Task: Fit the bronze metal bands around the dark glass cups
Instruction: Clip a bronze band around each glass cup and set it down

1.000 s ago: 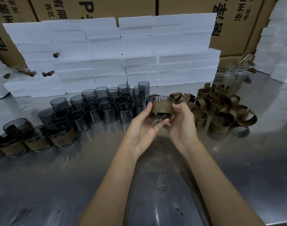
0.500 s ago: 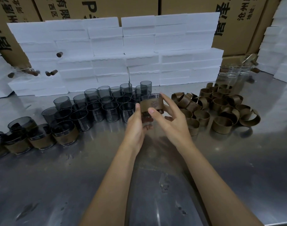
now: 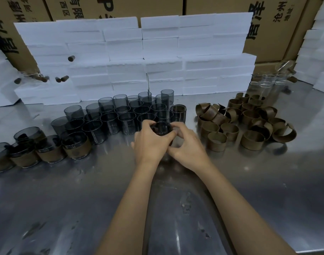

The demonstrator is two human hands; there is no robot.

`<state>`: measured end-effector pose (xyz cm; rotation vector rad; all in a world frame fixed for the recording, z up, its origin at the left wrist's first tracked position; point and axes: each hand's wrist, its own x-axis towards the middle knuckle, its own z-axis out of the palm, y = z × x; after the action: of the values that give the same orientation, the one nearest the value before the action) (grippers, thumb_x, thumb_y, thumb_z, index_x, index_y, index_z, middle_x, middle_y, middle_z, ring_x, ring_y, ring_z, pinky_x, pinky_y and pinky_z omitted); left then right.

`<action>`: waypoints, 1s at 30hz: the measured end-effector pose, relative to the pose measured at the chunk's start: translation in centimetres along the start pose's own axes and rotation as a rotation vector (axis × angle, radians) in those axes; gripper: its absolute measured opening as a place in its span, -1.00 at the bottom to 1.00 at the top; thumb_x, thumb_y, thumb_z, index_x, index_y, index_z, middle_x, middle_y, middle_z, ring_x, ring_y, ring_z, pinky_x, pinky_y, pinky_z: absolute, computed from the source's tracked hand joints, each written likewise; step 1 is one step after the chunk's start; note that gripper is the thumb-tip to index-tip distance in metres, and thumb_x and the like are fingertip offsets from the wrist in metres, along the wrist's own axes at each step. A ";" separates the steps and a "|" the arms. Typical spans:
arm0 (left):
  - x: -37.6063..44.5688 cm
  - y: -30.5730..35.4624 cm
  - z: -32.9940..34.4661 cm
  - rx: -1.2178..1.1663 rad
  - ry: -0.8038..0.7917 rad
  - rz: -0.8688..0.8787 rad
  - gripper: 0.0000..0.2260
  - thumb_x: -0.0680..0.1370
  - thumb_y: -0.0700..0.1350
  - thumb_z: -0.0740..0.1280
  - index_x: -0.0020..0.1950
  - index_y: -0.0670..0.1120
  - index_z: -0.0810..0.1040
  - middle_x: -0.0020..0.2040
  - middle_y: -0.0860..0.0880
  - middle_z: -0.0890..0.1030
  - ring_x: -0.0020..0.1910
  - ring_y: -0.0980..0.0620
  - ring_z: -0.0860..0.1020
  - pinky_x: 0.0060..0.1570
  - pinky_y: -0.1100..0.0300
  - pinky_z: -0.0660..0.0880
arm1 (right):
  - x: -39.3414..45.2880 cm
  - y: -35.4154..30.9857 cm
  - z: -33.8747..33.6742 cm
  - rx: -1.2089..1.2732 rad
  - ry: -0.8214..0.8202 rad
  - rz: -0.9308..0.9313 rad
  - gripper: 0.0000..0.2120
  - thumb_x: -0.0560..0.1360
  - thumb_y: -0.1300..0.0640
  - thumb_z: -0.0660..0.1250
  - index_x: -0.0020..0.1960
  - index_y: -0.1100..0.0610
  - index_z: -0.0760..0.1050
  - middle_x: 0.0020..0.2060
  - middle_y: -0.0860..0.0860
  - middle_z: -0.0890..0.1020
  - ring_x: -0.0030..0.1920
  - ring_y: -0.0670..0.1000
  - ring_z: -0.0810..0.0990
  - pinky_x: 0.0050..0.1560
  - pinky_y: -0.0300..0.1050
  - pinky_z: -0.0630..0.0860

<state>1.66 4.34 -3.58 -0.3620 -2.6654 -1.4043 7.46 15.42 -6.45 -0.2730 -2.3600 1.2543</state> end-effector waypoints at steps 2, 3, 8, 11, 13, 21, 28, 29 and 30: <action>-0.2 0.0 -0.8 0.298 0.051 0.017 -0.45 0.40 0.27 0.46 0.27 0.00 0.50 0.26 -0.01 0.51 0.35 -0.08 0.35 0.32 -0.04 0.28 | 0.1 0.5 0.3 0.015 -0.052 0.030 -0.38 0.39 0.04 0.58 0.39 -0.05 0.45 0.30 -0.04 0.56 0.38 -0.06 0.50 0.40 0.07 0.47; -0.3 0.1 -1.3 0.408 0.070 0.028 -0.46 0.41 0.29 0.44 0.24 -0.03 0.53 0.30 -0.04 0.45 0.36 -0.09 0.30 0.30 -0.05 0.25 | 0.2 0.8 0.3 0.012 -0.070 0.045 -0.39 0.39 0.02 0.58 0.39 -0.05 0.46 0.32 -0.03 0.55 0.38 -0.07 0.50 0.42 0.05 0.46; -0.3 0.0 -4.3 0.735 0.036 -0.002 -0.48 0.49 0.33 0.33 0.15 -0.09 0.61 0.42 -0.13 0.34 0.45 -0.18 0.21 0.38 -0.19 0.19 | 0.4 1.3 0.3 -0.005 -0.055 0.097 -0.49 0.42 -0.14 0.55 0.30 -0.17 0.47 0.26 -0.06 0.55 0.23 -0.14 0.53 0.28 -0.20 0.41; -0.1 -1.9 -6.4 0.854 -0.018 -0.119 -0.24 0.60 0.31 0.17 0.58 -0.24 0.26 0.65 -0.23 0.07 0.62 -0.29 -0.03 0.52 -0.33 -0.03 | 0.2 1.2 0.2 -0.028 -0.072 0.106 -0.56 0.44 -0.15 0.51 0.28 -0.21 0.48 0.23 -0.09 0.55 0.17 -0.19 0.48 0.22 -0.23 0.35; -0.1 -3.4 -7.7 0.847 -0.016 -0.192 -0.21 0.65 0.27 0.07 0.65 -0.27 -0.03 0.67 -0.25 -0.07 0.63 -0.32 -0.15 0.54 -0.35 -0.17 | 0.1 1.2 0.1 -0.043 -0.083 0.109 -0.56 0.46 -0.15 0.49 0.30 -0.18 0.49 0.24 -0.09 0.54 0.17 -0.20 0.47 0.20 -0.23 0.34; 0.8 -6.3 -11.4 0.789 -0.034 -0.315 -0.24 0.67 0.24 0.07 0.66 -0.23 -0.09 0.68 -0.22 -0.04 0.65 -0.27 -0.11 0.55 -0.29 -0.20 | 0.1 1.2 0.0 -0.049 -0.074 0.105 -0.62 0.50 -0.13 0.46 0.29 -0.15 0.53 0.22 -0.10 0.55 0.23 -0.16 0.50 0.27 -0.17 0.39; 2.1 -5.7 -11.4 0.868 0.029 -0.341 -0.25 0.64 0.20 0.20 0.66 -0.20 0.02 0.65 -0.29 0.05 0.62 -0.35 0.00 0.54 -0.33 -0.15 | 0.3 1.2 0.1 -0.046 -0.078 0.103 -0.67 0.52 -0.12 0.44 0.26 -0.14 0.54 0.23 -0.09 0.58 0.27 -0.13 0.51 0.31 -0.13 0.41; 2.6 -5.6 -11.2 0.890 0.026 -0.292 -0.28 0.63 0.17 0.23 0.65 -0.17 0.06 0.65 -0.27 0.07 0.62 -0.33 0.01 0.55 -0.32 -0.14 | 0.3 1.2 0.0 -0.045 -0.077 0.106 -0.68 0.52 -0.13 0.43 0.25 -0.15 0.54 0.22 -0.11 0.58 0.26 -0.15 0.50 0.29 -0.15 0.41; 3.1 -5.4 -11.0 0.914 0.016 -0.244 -0.33 0.63 0.14 0.25 0.63 -0.14 0.14 0.65 -0.25 0.10 0.62 -0.30 0.03 0.56 -0.31 -0.12 | 0.3 1.1 0.0 -0.047 -0.074 0.111 -0.70 0.52 -0.14 0.43 0.24 -0.17 0.54 0.21 -0.12 0.58 0.24 -0.17 0.49 0.24 -0.17 0.39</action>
<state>-2.90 -7.19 -1.03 0.0738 -3.0342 -0.0995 7.13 16.18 -7.25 -0.3840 -2.4698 1.2812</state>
